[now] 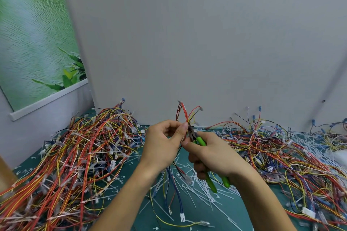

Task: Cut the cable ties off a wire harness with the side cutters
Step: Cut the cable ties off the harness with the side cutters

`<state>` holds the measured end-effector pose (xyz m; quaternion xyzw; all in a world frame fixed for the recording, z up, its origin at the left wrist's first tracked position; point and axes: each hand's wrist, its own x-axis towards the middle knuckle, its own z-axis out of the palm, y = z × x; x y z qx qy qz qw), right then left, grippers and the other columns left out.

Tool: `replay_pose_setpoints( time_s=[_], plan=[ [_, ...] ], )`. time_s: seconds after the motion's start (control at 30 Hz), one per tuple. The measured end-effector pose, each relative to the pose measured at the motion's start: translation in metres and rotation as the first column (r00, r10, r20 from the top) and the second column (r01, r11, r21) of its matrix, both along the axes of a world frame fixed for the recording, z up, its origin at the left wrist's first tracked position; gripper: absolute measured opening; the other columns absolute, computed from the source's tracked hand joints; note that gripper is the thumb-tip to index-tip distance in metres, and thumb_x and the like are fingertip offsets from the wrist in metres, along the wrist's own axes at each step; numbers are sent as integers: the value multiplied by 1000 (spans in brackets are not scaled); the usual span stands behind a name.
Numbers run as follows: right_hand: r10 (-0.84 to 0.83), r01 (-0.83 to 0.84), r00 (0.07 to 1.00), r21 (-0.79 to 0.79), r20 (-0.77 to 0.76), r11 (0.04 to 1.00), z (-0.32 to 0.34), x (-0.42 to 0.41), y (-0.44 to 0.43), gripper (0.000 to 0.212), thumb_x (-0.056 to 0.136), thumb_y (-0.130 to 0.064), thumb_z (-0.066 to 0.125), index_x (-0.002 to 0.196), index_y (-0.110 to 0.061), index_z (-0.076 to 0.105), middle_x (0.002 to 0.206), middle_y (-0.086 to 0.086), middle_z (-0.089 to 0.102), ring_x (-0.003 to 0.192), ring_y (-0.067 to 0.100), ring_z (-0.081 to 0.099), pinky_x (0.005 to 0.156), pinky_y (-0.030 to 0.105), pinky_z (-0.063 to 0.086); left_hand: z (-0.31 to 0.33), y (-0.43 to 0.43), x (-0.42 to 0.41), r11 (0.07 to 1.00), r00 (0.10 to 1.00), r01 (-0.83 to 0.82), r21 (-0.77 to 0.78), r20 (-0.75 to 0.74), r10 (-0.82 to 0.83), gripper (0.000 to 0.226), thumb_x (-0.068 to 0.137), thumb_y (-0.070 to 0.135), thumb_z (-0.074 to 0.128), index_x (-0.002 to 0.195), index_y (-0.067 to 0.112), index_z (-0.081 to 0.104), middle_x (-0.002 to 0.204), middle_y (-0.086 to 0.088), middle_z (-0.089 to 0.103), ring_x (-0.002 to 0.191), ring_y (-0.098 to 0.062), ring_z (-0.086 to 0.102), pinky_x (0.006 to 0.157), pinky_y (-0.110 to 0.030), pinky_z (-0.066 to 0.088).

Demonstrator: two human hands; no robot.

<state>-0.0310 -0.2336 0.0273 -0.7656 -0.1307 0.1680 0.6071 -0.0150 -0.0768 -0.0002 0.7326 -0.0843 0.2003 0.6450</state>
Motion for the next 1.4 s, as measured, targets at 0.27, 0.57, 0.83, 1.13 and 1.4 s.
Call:
replay_pose_setpoints(
  time_s=[0.27, 0.57, 0.83, 1.13, 1.4],
  plan=[
    [66, -64, 996, 27, -59, 998, 5, -5, 0, 17, 105, -29, 57, 95, -16, 53, 69, 1, 54, 60, 21, 54, 60, 38, 56, 0, -3, 1, 989, 1000, -2, -149, -11, 0, 8, 90, 34, 72, 84, 28, 75, 83, 6, 77, 80, -8, 72, 71, -18, 55],
    [13, -11, 999, -62, 30, 998, 7, -11, 3, 17, 105, -27, 54, 91, -17, 51, 73, 5, 53, 58, 24, 55, 58, 40, 56, -5, -11, 0, 968, 1000, -27, -251, 8, 30, 20, 83, 44, 72, 85, 25, 76, 84, 1, 77, 81, -12, 72, 71, -20, 55],
    [-15, 26, 995, -105, 101, 994, 3, -11, 5, 22, 106, -31, 53, 89, -18, 49, 63, -2, 52, 48, 19, 50, 51, 36, 50, -2, -9, -1, 975, 999, -32, -221, 33, 40, 18, 83, 43, 71, 85, 25, 75, 83, 4, 77, 80, -9, 72, 71, -18, 54],
    [-67, 69, 997, 121, -27, 990, 1, -1, -1, 23, 107, -26, 56, 87, -17, 49, 55, -3, 42, 44, 13, 35, 44, 25, 37, 2, -12, -5, 991, 999, 16, -134, 48, -10, 19, 86, 42, 65, 89, 24, 70, 80, 11, 74, 75, -3, 67, 70, -18, 53],
    [-45, 68, 994, 231, -101, 971, 7, 8, -11, 15, 101, -23, 64, 90, -17, 56, 65, 1, 48, 52, 20, 48, 53, 32, 46, 12, -5, -6, 933, 975, 57, -356, -182, -129, 19, 96, 28, 63, 92, 12, 71, 68, 4, 64, 64, -7, 56, 62, -22, 48]
  ],
)
